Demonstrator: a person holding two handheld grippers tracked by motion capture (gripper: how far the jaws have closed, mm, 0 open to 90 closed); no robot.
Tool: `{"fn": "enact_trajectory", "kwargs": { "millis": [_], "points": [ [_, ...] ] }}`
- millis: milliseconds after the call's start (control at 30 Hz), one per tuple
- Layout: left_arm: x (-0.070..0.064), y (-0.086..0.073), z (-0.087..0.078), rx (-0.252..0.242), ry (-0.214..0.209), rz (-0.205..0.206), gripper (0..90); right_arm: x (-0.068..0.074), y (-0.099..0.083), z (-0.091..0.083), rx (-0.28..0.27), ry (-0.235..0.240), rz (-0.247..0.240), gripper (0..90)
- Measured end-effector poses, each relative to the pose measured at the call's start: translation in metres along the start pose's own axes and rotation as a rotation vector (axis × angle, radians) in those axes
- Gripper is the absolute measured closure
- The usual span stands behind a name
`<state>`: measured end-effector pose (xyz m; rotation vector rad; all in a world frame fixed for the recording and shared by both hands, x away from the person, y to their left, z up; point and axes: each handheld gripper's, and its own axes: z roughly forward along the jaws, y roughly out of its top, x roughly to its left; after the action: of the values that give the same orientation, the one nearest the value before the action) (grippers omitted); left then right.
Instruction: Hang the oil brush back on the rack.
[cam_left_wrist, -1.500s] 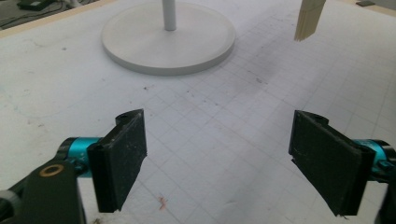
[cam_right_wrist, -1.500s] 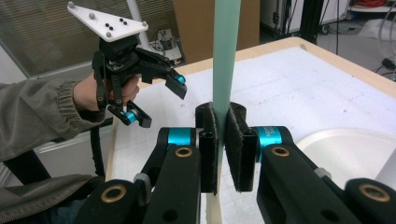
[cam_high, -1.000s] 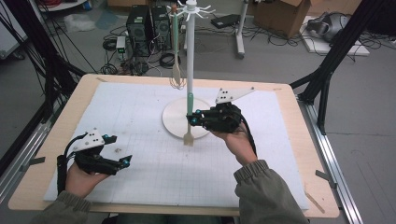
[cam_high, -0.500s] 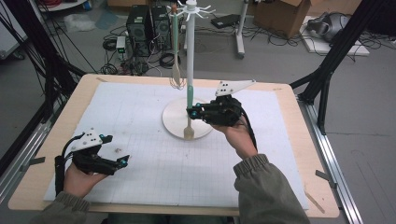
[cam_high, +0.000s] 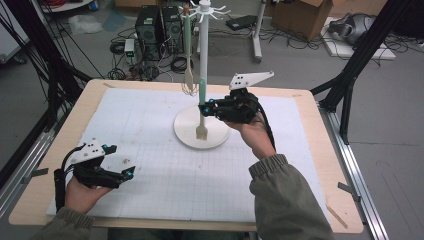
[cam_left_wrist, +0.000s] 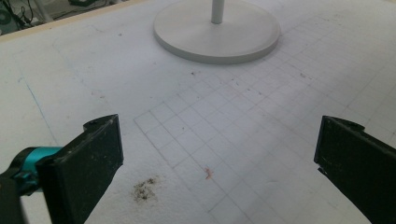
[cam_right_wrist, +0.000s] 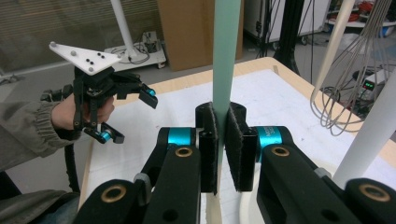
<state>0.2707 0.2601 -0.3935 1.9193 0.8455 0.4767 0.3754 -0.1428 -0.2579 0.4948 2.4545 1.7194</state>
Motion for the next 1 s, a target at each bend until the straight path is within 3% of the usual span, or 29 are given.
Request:
{"fn": "enact_trajectory", "kwargs": {
  "millis": [1000],
  "points": [
    [0.003,-0.003,-0.006,-0.019,0.019,-0.010,1.7,-0.025,0.049,-0.005,-0.004,-0.060,-0.009,84.1]
  ]
}}
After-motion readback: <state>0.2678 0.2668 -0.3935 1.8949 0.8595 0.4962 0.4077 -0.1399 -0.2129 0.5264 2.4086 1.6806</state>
